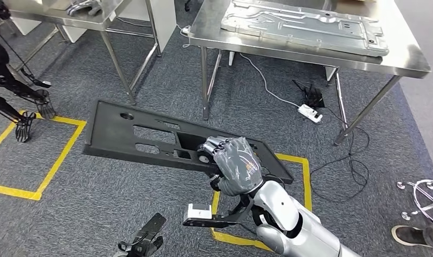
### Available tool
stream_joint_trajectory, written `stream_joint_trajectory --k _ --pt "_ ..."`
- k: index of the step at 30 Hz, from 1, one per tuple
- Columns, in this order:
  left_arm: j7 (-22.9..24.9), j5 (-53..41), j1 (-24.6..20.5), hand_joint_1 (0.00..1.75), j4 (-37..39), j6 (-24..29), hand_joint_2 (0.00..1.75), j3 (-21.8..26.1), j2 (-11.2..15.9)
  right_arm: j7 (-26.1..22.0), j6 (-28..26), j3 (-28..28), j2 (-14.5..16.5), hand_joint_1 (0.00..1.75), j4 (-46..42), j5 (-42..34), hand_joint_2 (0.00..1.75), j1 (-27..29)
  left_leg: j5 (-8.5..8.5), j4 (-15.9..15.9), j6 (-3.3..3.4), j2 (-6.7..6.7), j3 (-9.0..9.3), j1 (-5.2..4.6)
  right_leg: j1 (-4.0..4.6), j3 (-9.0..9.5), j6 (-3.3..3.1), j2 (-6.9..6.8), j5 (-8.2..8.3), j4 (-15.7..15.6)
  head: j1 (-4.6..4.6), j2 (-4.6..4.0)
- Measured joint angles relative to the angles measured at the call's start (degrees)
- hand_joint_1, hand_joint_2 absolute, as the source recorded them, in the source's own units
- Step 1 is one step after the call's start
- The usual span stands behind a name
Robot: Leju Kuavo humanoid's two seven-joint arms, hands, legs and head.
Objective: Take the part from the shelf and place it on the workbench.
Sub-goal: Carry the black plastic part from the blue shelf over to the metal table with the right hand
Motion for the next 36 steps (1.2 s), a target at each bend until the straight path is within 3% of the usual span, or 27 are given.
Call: stream_joint_trajectory --k 2,5,7,10,11,12,13,15,17,18,20,22,23,26,27,28,29,31,33,36 --pt "-0.24 -0.33 -0.09 0.00 0.00 0.01 1.75 0.03 -0.10 -0.76 -1.67 -0.04 -0.03 1.75 -0.05 -0.50 1.75 0.14 -0.07 0.08 -0.27 -0.36 0.01 -0.17 0.35 2.46 -0.64 0.29 2.19 -5.98 -0.02 0.00" --pt "-0.33 -0.81 -0.15 0.00 0.00 -0.02 1.75 0.10 -0.15 -2.42 -4.24 -0.37 -0.03 1.75 -0.19 -2.08 1.75 0.67 -0.05 -0.06 -1.08 -0.40 -0.04 -0.26 0.48 3.06 -1.14 0.45 2.39 -7.47 -0.04 0.00" --pt "-0.33 -1.11 -0.19 0.00 0.00 -0.03 1.75 0.19 -0.16 -3.21 -4.97 -0.58 -0.02 1.75 -0.20 -2.89 1.75 0.95 -1.25 1.43 -1.68 -0.08 -0.56 -0.24 0.16 3.53 -1.62 0.59 2.70 -7.91 -0.14 0.00" --pt "-0.23 -1.43 -0.21 0.00 0.00 -0.08 1.75 0.23 -0.17 -4.03 -5.44 -0.70 -0.02 1.75 -0.21 -3.75 1.75 1.20 -6.32 11.13 -2.34 0.27 -4.91 -0.04 0.08 3.69 -2.16 0.98 2.86 -8.00 -0.28 0.00" --pt "-0.19 -1.51 -0.16 0.00 0.00 -0.12 1.75 0.23 -0.17 -4.21 -5.48 -0.74 -0.02 1.75 -0.21 -3.97 1.75 1.40 -7.38 14.26 -2.49 0.28 -6.38 0.02 0.11 3.64 -2.22 1.21 2.84 -7.90 -0.26 0.00" --pt "-0.15 -1.58 -0.09 0.00 0.00 -0.16 1.75 0.23 -0.18 -4.38 -5.49 -0.78 -0.02 1.75 -0.20 -4.14 1.75 1.62 -7.41 15.61 -2.59 0.29 -7.00 0.07 0.12 3.59 -2.23 1.53 2.81 -7.77 -0.27 0.00" --pt "-0.13 -1.63 -0.03 0.00 0.00 -0.21 1.75 0.23 -0.18 -4.54 -5.49 -0.80 -0.02 1.75 -0.20 -4.27 1.75 1.81 -6.39 14.74 -2.63 0.28 -6.50 0.13 0.12 3.54 -2.21 1.93 2.75 -7.60 -0.27 0.00" --pt "-0.12 -1.65 -0.01 0.00 0.00 -0.27 1.75 0.25 -0.14 -4.83 -5.52 -0.84 0.00 1.75 -0.20 -4.56 1.75 1.98 -3.04 7.74 -2.51 -0.59 -2.80 0.35 0.06 3.48 -1.99 2.88 2.54 -7.18 -0.27 -0.01" --pt "-0.14 -1.65 -0.07 0.00 0.00 -0.28 1.75 0.27 -0.10 -4.94 -5.55 -0.89 0.05 1.75 -0.21 -4.77 1.75 1.99 -1.52 1.88 -2.19 -1.88 0.34 0.41 0.09 3.17 -1.52 3.81 2.40 -6.85 -0.24 -0.01" --pt "-0.15 -1.65 -0.05 0.00 0.00 -0.31 1.75 0.29 -0.09 -4.96 -5.57 -0.92 0.10 1.75 -0.22 -4.82 1.75 2.01 -1.63 0.90 -1.96 -2.20 0.85 0.36 0.05 3.00 -1.24 4.21 2.44 -6.82 -0.21 0.00" --pt "-0.17 -1.64 0.09 0.00 -0.01 -0.39 1.75 0.31 -0.09 -4.98 -5.59 -0.98 0.18 1.75 -0.23 -4.84 1.75 2.05 -1.41 0.57 -1.29 -1.32 0.99 0.26 -0.01 2.77 -0.54 5.02 2.67 -7.03 -0.19 0.00" --pt "-0.27 -1.60 0.15 0.00 -0.01 -0.54 1.75 0.33 -0.10 -4.98 -5.53 -1.00 0.20 1.75 -0.25 -4.83 1.75 2.11 -1.06 -0.11 -0.53 -0.31 1.31 0.40 0.05 2.29 0.00 4.30 1.98 -6.11 -0.06 0.00" --pt "-0.34 -1.54 0.13 0.00 -0.01 -0.63 1.75 0.34 -0.11 -4.97 -5.46 -1.01 0.23 1.75 -0.27 -4.82 1.75 2.10 -0.89 -0.46 -0.19 0.20 1.47 0.50 0.13 1.38 0.18 3.37 0.82 -4.24 0.10 0.00" --pt "-0.50 -1.32 0.41 0.00 0.00 -1.01 1.75 0.36 -0.09 -4.92 -5.02 -0.98 0.41 1.75 -0.27 -4.73 1.75 2.10 -0.92 -0.62 0.25 1.81 1.51 0.32 0.01 -3.93 0.47 1.00 -3.91 6.41 0.45 0.00" --pt "-0.51 -1.29 0.59 0.00 0.00 -1.09 1.75 0.36 -0.08 -4.87 -4.86 -0.97 0.46 1.75 -0.26 -4.66 1.75 2.14 -0.99 -0.58 0.26 2.43 1.50 0.29 -0.03 -4.98 0.50 0.76 -4.15 8.43 0.46 0.00" --pt "-0.51 -1.29 0.72 0.00 0.00 -1.17 1.75 0.36 -0.07 -4.81 -4.71 -0.95 0.50 1.75 -0.26 -4.61 1.75 2.16 -1.06 -0.54 0.24 3.04 1.53 0.29 -0.05 -4.83 0.51 0.58 -3.23 8.04 0.47 0.00" --pt "-0.51 -1.29 0.79 0.00 0.00 -1.21 1.75 0.36 -0.08 -4.76 -4.60 -0.95 0.52 1.75 -0.26 -4.56 1.75 2.16 -1.17 -0.47 0.16 3.61 1.58 0.30 -0.06 -3.49 0.47 0.12 -1.44 5.33 0.49 0.00" --pt "-0.52 -1.30 0.79 0.00 0.00 -1.27 1.75 0.37 -0.10 -4.73 -4.49 -0.95 0.64 1.75 -0.27 -4.50 1.75 2.05 -1.48 -0.16 -0.21 4.61 1.68 0.13 0.24 0.47 0.20 -2.24 1.82 -2.61 0.50 0.00" --pt "-0.53 -1.29 0.80 0.00 0.00 -1.29 1.75 0.39 -0.08 -4.71 -4.47 -0.95 0.88 1.75 -0.27 -4.48 1.75 1.90 -1.74 0.06 -0.74 5.51 1.75 -0.18 0.60 2.42 -0.30 -3.62 2.74 -6.77 0.47 0.00" --pt "-0.51 -1.41 0.82 0.00 -0.01 -1.39 1.75 0.45 -0.06 -4.58 -4.30 -0.95 1.13 1.75 -0.30 -4.20 1.75 1.84 -2.04 0.07 -1.60 6.87 1.97 -0.28 0.57 2.34 -1.14 -1.89 2.95 -7.03 0.40 0.00"
